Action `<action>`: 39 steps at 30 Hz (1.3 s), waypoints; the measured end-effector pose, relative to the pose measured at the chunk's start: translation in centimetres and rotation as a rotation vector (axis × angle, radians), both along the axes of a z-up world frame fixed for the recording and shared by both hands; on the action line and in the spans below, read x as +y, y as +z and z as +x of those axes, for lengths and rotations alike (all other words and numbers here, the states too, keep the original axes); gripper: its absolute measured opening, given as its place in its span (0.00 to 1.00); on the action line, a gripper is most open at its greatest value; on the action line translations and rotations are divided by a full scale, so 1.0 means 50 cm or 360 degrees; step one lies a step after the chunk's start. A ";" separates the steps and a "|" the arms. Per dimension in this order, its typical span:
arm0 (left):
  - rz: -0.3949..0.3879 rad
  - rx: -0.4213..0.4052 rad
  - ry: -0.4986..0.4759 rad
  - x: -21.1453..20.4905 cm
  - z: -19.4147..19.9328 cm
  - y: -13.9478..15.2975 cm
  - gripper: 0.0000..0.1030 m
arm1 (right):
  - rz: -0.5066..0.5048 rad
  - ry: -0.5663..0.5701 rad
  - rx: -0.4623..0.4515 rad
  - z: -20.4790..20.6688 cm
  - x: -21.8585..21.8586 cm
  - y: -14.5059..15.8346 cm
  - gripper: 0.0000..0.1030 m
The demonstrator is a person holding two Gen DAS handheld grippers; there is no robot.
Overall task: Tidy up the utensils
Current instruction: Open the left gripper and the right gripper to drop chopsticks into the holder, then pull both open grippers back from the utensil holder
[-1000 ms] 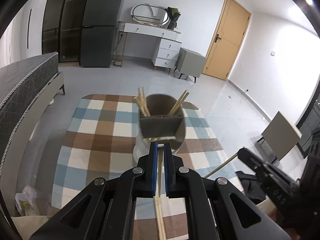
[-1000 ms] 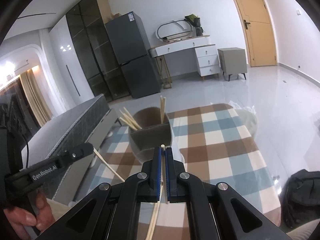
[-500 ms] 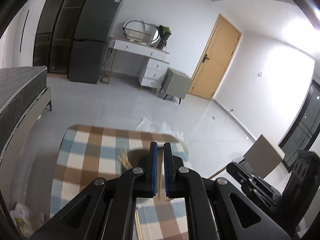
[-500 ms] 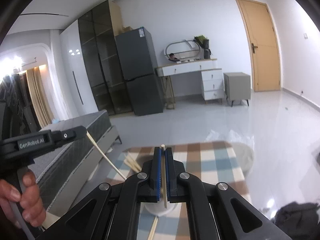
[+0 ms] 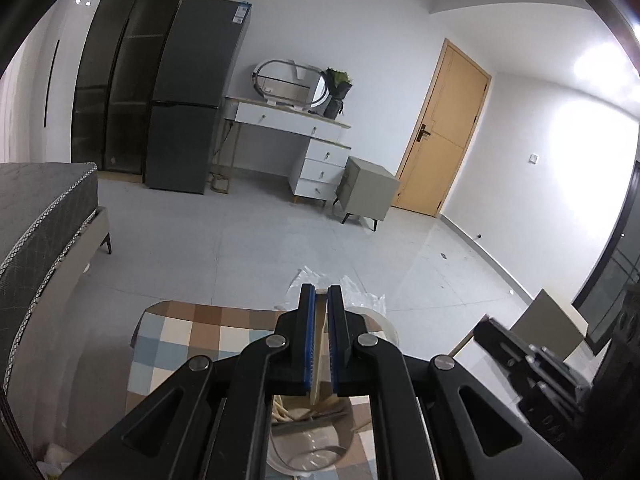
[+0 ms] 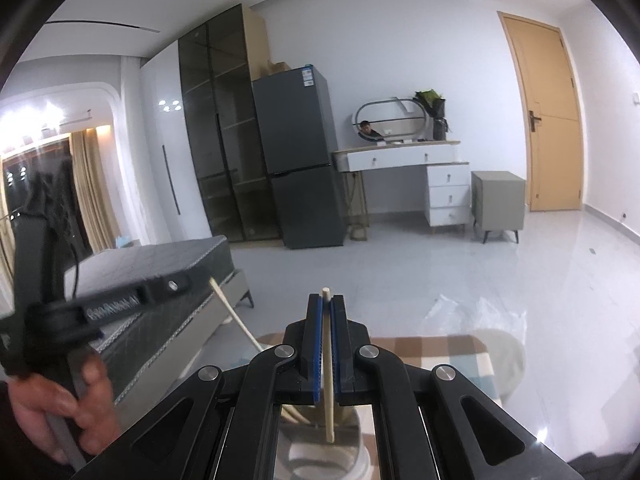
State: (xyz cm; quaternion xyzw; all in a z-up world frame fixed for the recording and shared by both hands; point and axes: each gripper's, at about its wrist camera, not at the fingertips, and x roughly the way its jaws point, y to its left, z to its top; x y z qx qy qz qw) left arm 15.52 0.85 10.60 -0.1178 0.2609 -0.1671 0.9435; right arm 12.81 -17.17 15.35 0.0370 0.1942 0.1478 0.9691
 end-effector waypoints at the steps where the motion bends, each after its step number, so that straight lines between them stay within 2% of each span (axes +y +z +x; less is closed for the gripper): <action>1: -0.0001 0.0016 0.0002 0.003 0.010 -0.010 0.01 | -0.0006 0.0004 -0.0001 0.010 0.005 -0.002 0.03; 11: -0.0054 0.0164 0.0026 0.028 0.055 -0.083 0.01 | -0.0078 0.0053 0.0065 0.079 0.044 -0.053 0.03; 19: -0.0076 0.0285 -0.0094 0.021 0.062 -0.097 0.02 | -0.0145 0.0072 0.0181 0.104 0.055 -0.106 0.06; 20: -0.0053 0.0306 -0.0081 0.019 0.064 -0.097 0.04 | -0.0135 0.0068 0.0208 0.105 0.052 -0.112 0.06; 22: -0.0049 0.0368 -0.0059 0.021 0.068 -0.097 0.19 | -0.0101 0.0056 0.0246 0.107 0.040 -0.120 0.06; 23: -0.0072 0.0381 -0.0056 0.024 0.067 -0.098 0.34 | -0.0075 0.0053 0.0268 0.105 0.033 -0.123 0.06; 24: -0.0107 0.0378 -0.0053 0.030 0.062 -0.097 0.42 | -0.0049 0.0055 0.0283 0.102 0.026 -0.124 0.06; 26: -0.0111 0.0357 -0.0029 0.035 0.051 -0.089 0.46 | -0.0018 0.0039 0.0299 0.090 0.015 -0.126 0.11; 28: -0.0059 0.0360 0.0007 0.036 0.037 -0.079 0.50 | -0.0011 0.0031 0.0309 0.077 0.004 -0.126 0.20; 33: 0.0022 0.0359 0.0096 0.043 0.006 -0.069 0.65 | 0.0024 0.0003 0.0347 0.041 -0.010 -0.126 0.31; 36: 0.0043 0.0352 0.0103 0.044 -0.017 -0.066 0.67 | 0.0053 -0.0002 0.0350 0.020 -0.016 -0.118 0.32; 39: 0.0104 0.0325 0.0126 0.045 -0.041 -0.060 0.69 | 0.0060 -0.0005 0.0338 0.001 -0.015 -0.108 0.40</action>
